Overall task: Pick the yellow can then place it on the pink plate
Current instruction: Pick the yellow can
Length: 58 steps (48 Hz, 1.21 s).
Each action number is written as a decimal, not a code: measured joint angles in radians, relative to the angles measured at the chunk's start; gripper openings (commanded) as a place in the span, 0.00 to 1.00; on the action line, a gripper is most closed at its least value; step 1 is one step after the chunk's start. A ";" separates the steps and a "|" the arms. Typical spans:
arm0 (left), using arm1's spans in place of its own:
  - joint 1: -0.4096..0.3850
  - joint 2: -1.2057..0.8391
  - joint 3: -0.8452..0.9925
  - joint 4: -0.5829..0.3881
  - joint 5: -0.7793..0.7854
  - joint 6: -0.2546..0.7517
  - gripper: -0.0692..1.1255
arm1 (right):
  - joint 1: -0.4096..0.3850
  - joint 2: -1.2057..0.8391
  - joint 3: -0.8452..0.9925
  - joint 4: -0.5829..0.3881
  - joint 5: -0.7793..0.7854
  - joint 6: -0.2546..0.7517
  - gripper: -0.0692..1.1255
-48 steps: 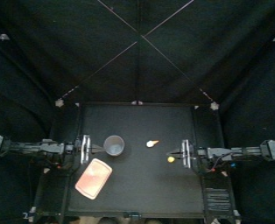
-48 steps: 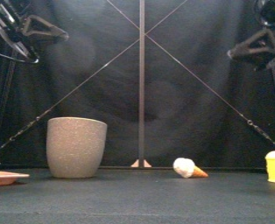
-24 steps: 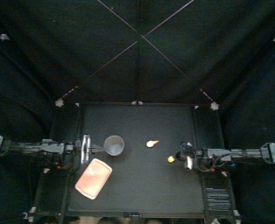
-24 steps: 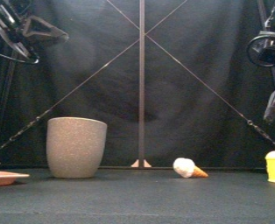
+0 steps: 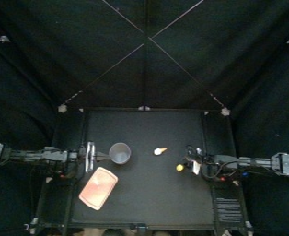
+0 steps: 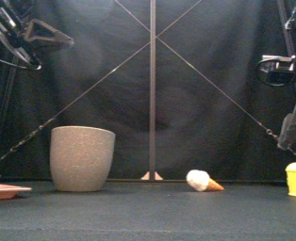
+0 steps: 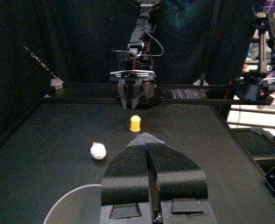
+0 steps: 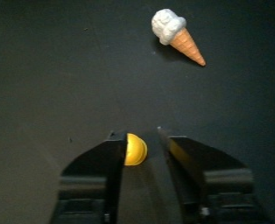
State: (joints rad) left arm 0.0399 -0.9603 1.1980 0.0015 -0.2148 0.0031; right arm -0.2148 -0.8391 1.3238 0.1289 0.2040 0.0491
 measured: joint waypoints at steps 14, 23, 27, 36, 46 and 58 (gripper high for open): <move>0.028 0.000 0.002 0.002 0.000 0.000 0.06 | -0.021 0.008 -0.020 0.023 0.041 -0.002 0.83; 0.029 0.000 0.002 0.005 0.000 0.000 0.06 | -0.020 0.072 -0.034 0.051 0.066 -0.002 0.83; 0.032 0.002 0.002 0.006 0.000 0.000 0.06 | -0.017 0.126 -0.049 0.058 0.084 -0.003 0.83; 0.034 0.002 0.000 0.009 0.000 0.000 0.06 | -0.003 0.218 -0.074 0.063 0.092 -0.003 0.83; 0.034 0.002 0.003 0.011 0.000 0.000 0.06 | 0.026 0.273 -0.095 0.078 0.091 -0.003 0.83; 0.043 0.002 0.012 0.012 0.000 0.002 0.06 | 0.048 0.322 -0.098 0.118 0.071 -0.002 0.83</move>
State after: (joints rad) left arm 0.0828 -0.9587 1.2103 0.0138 -0.2148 0.0046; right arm -0.1672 -0.5170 1.2257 0.2470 0.2746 0.0476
